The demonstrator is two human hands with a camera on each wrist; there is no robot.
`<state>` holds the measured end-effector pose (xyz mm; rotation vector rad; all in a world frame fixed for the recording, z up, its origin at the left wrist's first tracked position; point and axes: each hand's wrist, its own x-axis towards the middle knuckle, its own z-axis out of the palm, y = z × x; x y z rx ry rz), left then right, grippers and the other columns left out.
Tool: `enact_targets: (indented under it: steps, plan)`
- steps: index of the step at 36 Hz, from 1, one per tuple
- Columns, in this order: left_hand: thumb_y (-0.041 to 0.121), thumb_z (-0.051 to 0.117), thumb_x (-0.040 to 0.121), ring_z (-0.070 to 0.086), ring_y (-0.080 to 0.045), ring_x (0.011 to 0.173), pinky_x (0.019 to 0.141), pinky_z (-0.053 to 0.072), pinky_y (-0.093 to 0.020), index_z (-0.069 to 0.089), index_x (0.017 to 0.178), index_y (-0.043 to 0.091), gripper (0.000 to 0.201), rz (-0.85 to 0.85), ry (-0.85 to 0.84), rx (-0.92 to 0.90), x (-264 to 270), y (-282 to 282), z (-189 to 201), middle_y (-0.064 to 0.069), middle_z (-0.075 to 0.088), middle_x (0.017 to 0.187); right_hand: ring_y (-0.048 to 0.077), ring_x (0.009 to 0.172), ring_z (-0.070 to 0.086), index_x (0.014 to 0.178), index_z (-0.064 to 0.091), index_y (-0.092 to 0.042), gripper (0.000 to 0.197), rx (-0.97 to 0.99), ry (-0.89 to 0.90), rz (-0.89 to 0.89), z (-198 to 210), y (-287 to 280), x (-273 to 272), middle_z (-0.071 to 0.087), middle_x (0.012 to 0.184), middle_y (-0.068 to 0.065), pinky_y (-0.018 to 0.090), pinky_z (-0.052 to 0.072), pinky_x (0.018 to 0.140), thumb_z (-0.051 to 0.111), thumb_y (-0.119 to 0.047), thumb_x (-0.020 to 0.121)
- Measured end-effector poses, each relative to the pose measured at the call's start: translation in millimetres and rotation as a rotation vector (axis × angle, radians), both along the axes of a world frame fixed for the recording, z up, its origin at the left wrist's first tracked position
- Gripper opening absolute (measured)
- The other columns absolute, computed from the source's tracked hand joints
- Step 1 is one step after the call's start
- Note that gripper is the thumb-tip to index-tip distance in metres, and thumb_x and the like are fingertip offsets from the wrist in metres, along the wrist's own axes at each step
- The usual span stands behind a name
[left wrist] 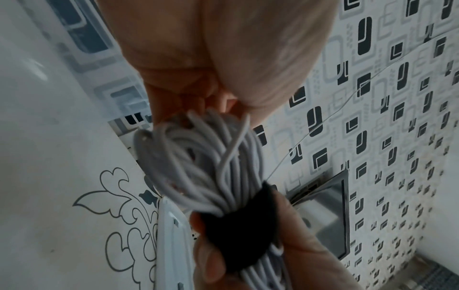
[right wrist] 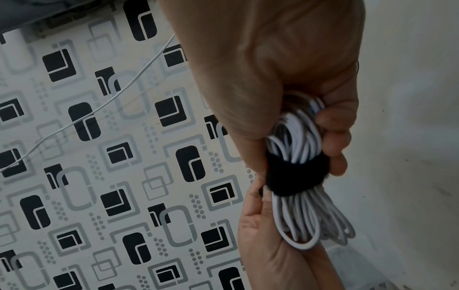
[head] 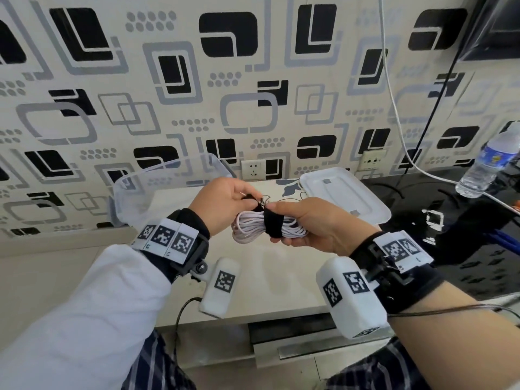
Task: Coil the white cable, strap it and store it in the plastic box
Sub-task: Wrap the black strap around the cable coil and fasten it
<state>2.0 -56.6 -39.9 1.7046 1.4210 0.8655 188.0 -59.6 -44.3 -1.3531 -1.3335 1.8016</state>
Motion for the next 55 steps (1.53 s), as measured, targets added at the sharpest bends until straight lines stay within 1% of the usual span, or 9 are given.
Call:
enact_targets:
  steps: [4, 12, 16, 25, 33, 43, 47, 51, 55]
  plan:
    - [0.005, 0.068, 0.087, 0.070, -0.009, 0.065, 0.062, 0.052, -0.015, 0.075, 0.087, 0.010, 0.009, 0.027, 0.032, 0.024, -2.8, 1.4, 0.7, -0.004, 0.076, 0.077, 0.030, 0.078, 0.054, 0.112, 0.064, 0.004, 0.050, 0.002, -0.004, 0.023, -2.4, 1.2, -0.5, 0.067, 0.088, 0.021, 0.024, 0.042, 0.051, 0.067, -0.038, 0.085]
    - [0.007, 0.073, 0.083, 0.067, -0.011, 0.057, 0.063, 0.057, -0.026, 0.071, 0.078, 0.009, 0.006, 0.054, 0.075, 0.097, 0.8, 4.2, 3.3, -0.006, 0.073, 0.070, 0.020, 0.054, 0.054, 0.109, 0.065, 0.005, 0.047, 0.000, -0.046, 0.078, -5.1, 3.7, -0.7, 0.069, 0.080, 0.021, 0.022, 0.043, 0.049, 0.066, -0.037, 0.086]
    - [0.014, 0.075, 0.082, 0.067, -0.015, 0.060, 0.068, 0.058, -0.035, 0.065, 0.070, 0.023, 0.018, 0.050, 0.177, 0.224, 8.4, 6.4, 6.1, 0.000, 0.070, 0.066, 0.019, 0.053, 0.052, 0.105, 0.066, 0.004, 0.044, -0.037, -0.064, 0.073, -7.4, 4.0, -5.0, 0.069, 0.080, 0.021, 0.022, 0.043, 0.049, 0.066, -0.035, 0.086]
    - [0.024, 0.072, 0.082, 0.065, -0.013, 0.074, 0.074, 0.054, -0.041, 0.071, 0.081, 0.018, 0.006, 0.023, 0.323, 0.342, 22.0, -4.5, 8.9, 0.005, 0.069, 0.075, 0.024, 0.064, 0.056, 0.102, 0.064, 0.002, 0.038, -0.099, -0.058, -0.004, -11.9, 10.9, -4.9, 0.068, 0.085, 0.021, 0.021, 0.041, 0.045, 0.068, -0.032, 0.086]
    - [0.017, 0.077, 0.079, 0.066, -0.013, 0.075, 0.077, 0.054, -0.036, 0.074, 0.077, 0.014, 0.004, 0.045, 0.233, 0.288, 33.2, -17.8, 7.5, 0.003, 0.072, 0.076, 0.016, 0.052, 0.050, 0.092, 0.058, -0.003, 0.025, -0.240, 0.028, 0.062, -10.4, 12.6, -2.8, 0.061, 0.072, 0.015, 0.015, 0.031, 0.041, 0.046, -0.024, 0.097]
    - [0.011, 0.081, 0.074, 0.069, -0.018, 0.069, 0.073, 0.058, -0.040, 0.077, 0.073, 0.012, 0.004, 0.116, 0.013, 0.222, 38.8, -29.6, 1.1, 0.001, 0.073, 0.073, 0.021, 0.057, 0.045, 0.093, 0.057, 0.000, 0.019, -0.357, 0.152, 0.046, -7.9, 7.0, -2.3, 0.057, 0.083, 0.019, 0.016, 0.029, 0.033, 0.041, -0.011, 0.092]
    - [0.002, 0.080, 0.074, 0.069, -0.024, 0.059, 0.064, 0.060, -0.041, 0.074, 0.065, 0.018, 0.019, 0.113, -0.113, 0.222, 35.0, -33.9, 3.3, -0.003, 0.072, 0.068, 0.022, 0.061, 0.045, 0.096, 0.057, 0.001, 0.019, -0.381, 0.192, 0.028, -3.0, 8.2, 1.6, 0.057, 0.083, 0.019, 0.017, 0.030, 0.035, 0.043, -0.012, 0.093]
    - [-0.006, 0.077, 0.074, 0.069, -0.017, 0.057, 0.059, 0.060, -0.025, 0.072, 0.058, 0.029, 0.039, 0.068, -0.173, 0.199, 32.2, -36.8, 0.1, 0.006, 0.073, 0.067, 0.024, 0.063, 0.052, 0.102, 0.057, 0.000, 0.020, -0.365, 0.172, -0.008, -5.4, 8.1, 1.4, 0.060, 0.084, 0.019, 0.017, 0.030, 0.038, 0.044, -0.014, 0.094]
    - [-0.004, 0.075, 0.076, 0.072, -0.032, 0.070, 0.073, 0.061, -0.046, 0.078, 0.069, 0.031, 0.035, 0.015, -0.169, 0.163, 31.3, -34.7, -7.1, -0.004, 0.076, 0.074, 0.024, 0.067, 0.047, 0.110, 0.057, -0.002, 0.024, -0.367, 0.162, -0.019, -9.7, 8.9, -0.8, 0.058, 0.089, 0.020, 0.018, 0.027, 0.036, 0.046, -0.014, 0.092]
